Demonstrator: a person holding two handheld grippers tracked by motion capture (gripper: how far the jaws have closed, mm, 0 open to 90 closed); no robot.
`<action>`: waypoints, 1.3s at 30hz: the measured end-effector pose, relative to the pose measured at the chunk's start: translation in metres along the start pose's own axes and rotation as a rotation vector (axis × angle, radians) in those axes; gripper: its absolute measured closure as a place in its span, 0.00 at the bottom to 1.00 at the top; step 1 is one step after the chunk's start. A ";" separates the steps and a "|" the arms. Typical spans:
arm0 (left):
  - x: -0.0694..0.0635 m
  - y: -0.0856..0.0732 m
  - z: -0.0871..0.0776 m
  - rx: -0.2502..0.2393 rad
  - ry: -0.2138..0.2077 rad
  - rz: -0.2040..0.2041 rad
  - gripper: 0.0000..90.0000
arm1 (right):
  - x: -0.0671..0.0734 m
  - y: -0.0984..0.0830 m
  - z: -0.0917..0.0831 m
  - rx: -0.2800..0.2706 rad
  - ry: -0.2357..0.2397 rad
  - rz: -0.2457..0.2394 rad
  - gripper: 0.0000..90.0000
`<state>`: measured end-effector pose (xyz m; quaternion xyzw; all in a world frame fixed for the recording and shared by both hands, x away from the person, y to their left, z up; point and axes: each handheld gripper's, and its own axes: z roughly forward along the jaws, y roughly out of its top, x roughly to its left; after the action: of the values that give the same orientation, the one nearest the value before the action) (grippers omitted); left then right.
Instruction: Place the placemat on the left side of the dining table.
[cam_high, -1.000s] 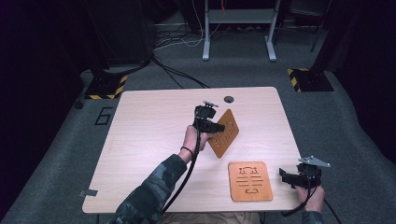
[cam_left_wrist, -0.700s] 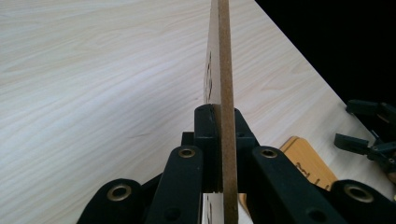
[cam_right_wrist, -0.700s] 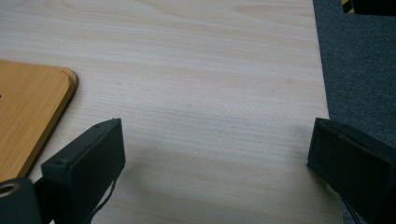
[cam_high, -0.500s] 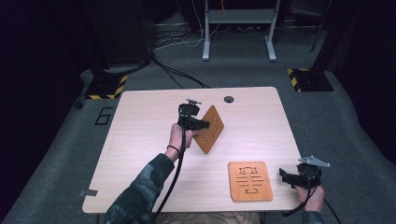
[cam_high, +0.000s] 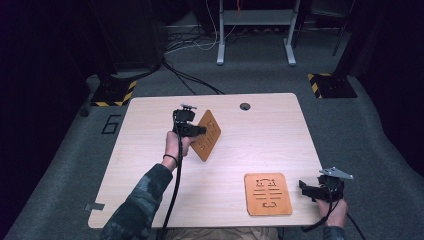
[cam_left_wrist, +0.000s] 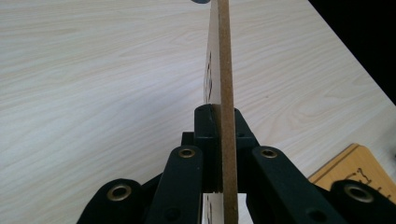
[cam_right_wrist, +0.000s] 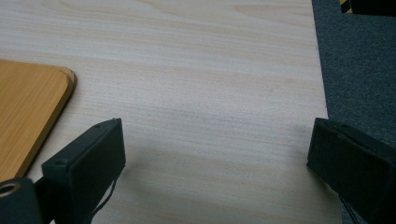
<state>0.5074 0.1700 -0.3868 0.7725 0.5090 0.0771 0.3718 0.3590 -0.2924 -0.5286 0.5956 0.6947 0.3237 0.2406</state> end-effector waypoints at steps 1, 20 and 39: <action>0.003 0.000 -0.001 0.000 0.006 0.001 0.96 | 0.000 0.000 0.000 0.000 0.000 0.000 0.04; 0.053 -0.008 -0.025 -0.022 0.105 -0.083 0.96 | 0.000 0.000 0.000 0.001 -0.005 -0.005 0.04; 0.092 -0.015 -0.032 -0.011 0.200 -0.164 0.96 | 0.000 0.000 0.000 0.000 -0.004 -0.005 0.04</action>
<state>0.5236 0.2664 -0.3975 0.7148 0.6044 0.1259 0.3285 0.3590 -0.2919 -0.5288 0.5947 0.6957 0.3216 0.2428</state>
